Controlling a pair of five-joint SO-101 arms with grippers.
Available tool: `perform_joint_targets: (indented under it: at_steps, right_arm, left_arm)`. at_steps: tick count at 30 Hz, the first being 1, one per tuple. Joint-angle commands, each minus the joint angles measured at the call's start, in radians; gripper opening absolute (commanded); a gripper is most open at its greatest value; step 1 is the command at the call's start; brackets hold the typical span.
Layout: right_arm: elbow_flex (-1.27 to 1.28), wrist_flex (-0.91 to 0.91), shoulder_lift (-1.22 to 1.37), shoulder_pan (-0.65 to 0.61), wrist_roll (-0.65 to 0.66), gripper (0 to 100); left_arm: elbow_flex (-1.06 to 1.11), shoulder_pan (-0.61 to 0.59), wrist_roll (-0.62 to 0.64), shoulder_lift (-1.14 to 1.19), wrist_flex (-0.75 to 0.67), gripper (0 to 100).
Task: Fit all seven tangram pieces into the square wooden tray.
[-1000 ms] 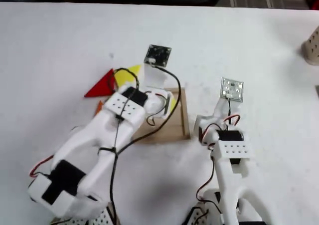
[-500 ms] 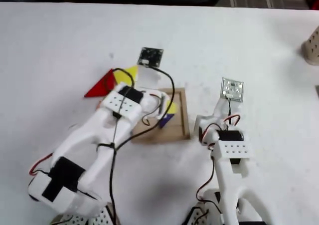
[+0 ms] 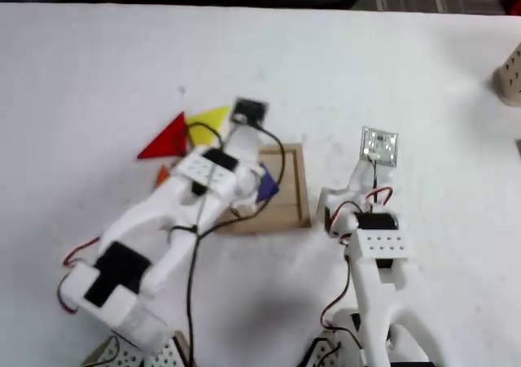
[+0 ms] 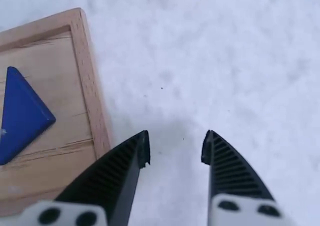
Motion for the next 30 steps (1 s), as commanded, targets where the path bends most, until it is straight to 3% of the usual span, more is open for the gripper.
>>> perform_joint_targets:
  at_steps: [1,18,30]
  right_arm:
    - [-0.011,-0.018,-0.036,0.008,-0.002,17.6]
    - [-0.011,-0.018,-0.041,0.008,-0.002,17.6]
    - [-0.011,-0.018,-0.041,0.010,-0.002,17.6]
  left_arm:
    - [-0.066,0.068,-0.011,0.045,-0.018,2]
    - [-0.293,0.077,-0.002,0.222,-0.080,2]
    - [-0.279,0.206,-0.003,0.219,-0.072,2]
